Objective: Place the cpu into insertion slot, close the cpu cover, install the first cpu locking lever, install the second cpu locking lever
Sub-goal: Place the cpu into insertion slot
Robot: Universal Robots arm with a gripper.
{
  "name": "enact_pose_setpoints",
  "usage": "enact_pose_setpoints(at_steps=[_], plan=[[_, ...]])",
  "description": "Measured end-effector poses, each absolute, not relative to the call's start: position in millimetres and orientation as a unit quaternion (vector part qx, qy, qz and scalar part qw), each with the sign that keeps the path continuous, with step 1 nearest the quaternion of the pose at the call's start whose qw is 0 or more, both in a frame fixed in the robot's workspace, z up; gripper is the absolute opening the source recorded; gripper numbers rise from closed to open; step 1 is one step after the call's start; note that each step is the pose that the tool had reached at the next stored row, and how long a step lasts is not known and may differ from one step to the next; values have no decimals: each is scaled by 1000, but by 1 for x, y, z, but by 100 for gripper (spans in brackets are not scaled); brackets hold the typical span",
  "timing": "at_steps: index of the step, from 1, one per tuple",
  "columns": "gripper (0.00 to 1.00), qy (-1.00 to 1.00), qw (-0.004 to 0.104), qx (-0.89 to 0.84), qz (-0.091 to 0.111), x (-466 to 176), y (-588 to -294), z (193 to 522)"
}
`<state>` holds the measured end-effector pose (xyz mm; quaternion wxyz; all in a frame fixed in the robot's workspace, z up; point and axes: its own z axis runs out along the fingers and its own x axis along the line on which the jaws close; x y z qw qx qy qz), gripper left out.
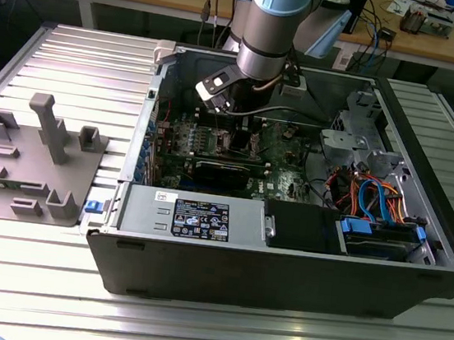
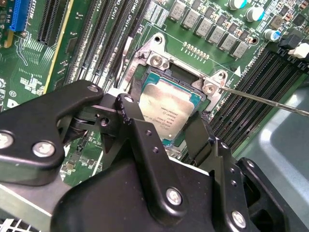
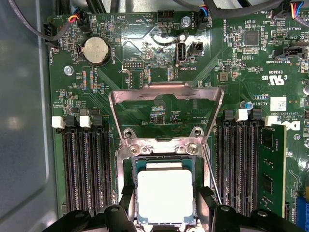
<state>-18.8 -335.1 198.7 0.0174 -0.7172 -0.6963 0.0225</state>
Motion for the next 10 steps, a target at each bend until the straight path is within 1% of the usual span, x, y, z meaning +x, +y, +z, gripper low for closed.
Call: enact_pose_setpoints(at_steps=[10], plan=[[62, -696, 17, -717, 23, -19, -335, 200]])
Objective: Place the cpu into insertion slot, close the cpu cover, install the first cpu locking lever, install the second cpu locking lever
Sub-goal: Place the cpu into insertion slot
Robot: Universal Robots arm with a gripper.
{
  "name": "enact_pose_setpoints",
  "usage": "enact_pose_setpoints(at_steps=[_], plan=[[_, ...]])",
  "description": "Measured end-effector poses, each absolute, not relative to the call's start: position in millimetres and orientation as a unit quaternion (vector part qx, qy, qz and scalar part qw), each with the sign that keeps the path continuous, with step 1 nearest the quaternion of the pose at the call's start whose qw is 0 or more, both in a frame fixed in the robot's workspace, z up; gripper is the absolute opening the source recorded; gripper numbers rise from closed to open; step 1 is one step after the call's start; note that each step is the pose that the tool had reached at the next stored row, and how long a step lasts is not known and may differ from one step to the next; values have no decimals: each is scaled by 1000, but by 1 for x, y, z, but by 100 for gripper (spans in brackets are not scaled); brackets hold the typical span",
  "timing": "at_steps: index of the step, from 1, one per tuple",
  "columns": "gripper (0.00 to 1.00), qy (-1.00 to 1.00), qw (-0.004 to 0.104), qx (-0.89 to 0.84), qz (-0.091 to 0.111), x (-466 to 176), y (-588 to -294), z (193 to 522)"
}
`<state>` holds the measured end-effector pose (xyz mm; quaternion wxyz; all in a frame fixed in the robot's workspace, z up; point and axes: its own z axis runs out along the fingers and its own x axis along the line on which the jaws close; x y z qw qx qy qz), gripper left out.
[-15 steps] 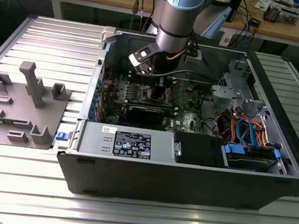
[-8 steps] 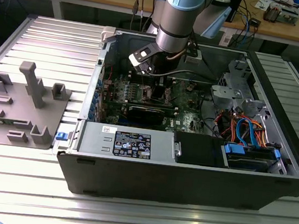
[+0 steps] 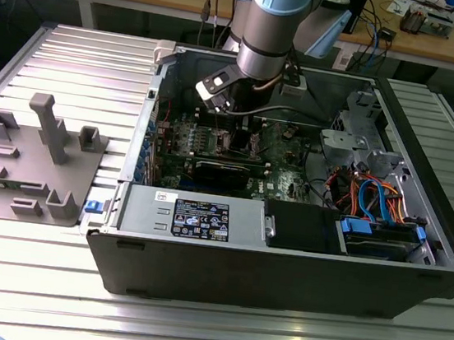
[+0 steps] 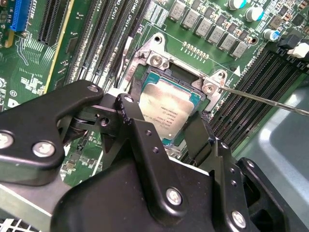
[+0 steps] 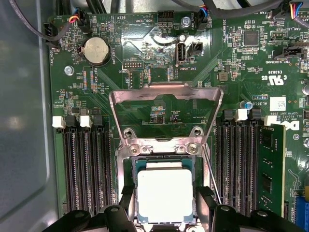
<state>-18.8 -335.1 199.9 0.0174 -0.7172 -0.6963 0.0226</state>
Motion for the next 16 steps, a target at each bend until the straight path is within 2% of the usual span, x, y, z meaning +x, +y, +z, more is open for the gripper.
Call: enact_pose_setpoints(at_steps=[16], plan=[[62, -696, 19, -717, 24, -15, -334, 210]])
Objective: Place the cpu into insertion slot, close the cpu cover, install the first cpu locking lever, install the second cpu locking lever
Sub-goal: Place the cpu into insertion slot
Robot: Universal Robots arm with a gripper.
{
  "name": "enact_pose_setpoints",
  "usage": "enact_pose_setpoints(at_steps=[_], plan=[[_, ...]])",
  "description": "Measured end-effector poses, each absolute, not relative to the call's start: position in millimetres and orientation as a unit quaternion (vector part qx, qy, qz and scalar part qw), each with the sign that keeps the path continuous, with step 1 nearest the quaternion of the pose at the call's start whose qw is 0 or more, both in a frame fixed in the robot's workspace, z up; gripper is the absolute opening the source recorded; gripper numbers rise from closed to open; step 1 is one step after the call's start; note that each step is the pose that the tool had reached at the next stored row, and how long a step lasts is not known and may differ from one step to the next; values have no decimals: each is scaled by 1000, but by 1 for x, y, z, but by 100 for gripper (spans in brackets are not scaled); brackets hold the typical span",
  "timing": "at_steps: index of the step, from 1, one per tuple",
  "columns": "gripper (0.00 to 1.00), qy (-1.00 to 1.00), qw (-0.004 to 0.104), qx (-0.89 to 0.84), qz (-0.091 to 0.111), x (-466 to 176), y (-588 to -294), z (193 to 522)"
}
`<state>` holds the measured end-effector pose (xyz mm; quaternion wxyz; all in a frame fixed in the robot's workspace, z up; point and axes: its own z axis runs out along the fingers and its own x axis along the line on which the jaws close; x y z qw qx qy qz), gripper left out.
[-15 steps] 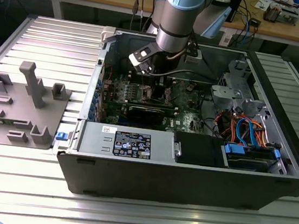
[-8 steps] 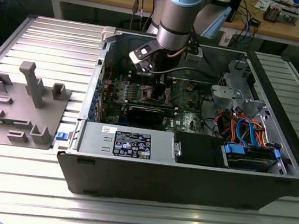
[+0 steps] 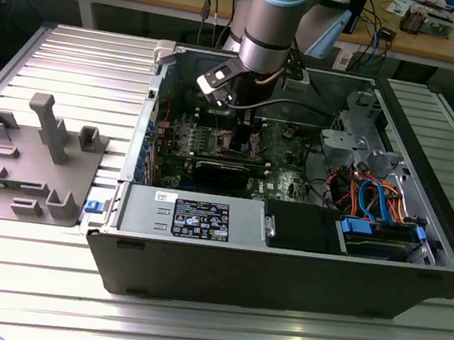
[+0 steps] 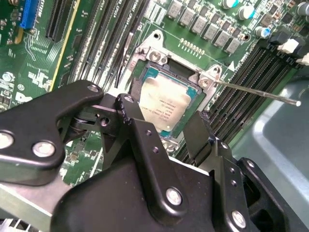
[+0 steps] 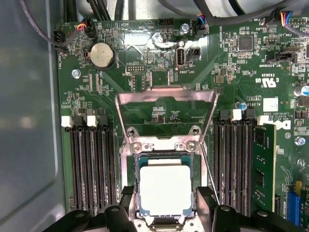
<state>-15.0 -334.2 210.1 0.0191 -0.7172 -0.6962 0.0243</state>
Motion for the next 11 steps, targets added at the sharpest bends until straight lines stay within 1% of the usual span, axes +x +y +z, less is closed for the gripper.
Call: enact_pose_setpoints(at_steps=[11], plan=[[62, -719, 22, -695, 27, -10, -329, 204]])
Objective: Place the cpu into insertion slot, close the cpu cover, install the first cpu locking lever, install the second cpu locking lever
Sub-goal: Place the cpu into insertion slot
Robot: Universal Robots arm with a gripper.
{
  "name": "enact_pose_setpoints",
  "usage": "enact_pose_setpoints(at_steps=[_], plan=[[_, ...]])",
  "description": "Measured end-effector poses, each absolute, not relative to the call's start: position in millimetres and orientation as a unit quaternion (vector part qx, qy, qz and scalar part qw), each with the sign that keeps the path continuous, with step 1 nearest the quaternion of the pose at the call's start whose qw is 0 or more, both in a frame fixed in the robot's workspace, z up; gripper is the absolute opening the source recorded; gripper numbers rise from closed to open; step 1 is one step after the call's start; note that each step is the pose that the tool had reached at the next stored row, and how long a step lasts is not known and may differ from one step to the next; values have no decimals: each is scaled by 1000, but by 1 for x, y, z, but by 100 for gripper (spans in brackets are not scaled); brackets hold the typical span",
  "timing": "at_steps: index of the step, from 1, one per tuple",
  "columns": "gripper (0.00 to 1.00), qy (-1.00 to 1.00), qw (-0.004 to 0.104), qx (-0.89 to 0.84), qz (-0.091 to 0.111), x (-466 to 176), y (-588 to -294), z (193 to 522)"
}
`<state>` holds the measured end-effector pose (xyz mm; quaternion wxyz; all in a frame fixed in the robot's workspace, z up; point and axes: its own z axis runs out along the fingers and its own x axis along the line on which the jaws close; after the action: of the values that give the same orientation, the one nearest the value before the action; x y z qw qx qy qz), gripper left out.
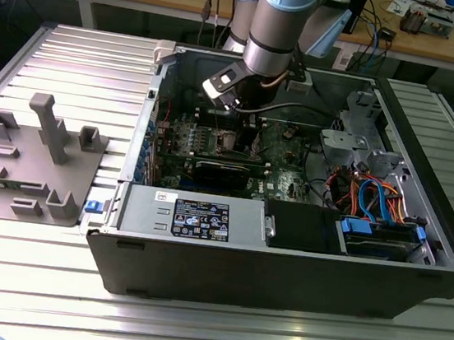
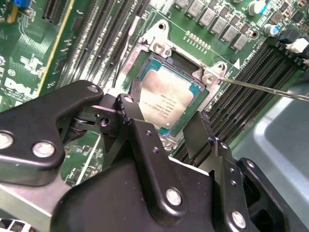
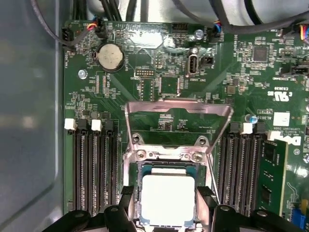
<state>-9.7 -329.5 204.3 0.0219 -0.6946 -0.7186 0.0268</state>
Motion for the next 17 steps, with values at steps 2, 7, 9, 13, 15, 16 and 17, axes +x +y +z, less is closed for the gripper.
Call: enact_pose_setpoints(at_steps=[2, 7, 9, 13, 15, 16, 17], plan=[[62, -719, 23, -695, 27, -10, -327, 203], [62, -719, 22, -695, 28, -10, -326, 203], [62, -719, 22, -695, 28, -10, -326, 205], [62, -718, 21, -695, 29, -10, -326, 216], [62, -718, 20, -695, 30, -10, -326, 220], [62, -718, 20, -695, 30, -10, -326, 223], [60, -718, 19, -695, 31, -10, -326, 224]])
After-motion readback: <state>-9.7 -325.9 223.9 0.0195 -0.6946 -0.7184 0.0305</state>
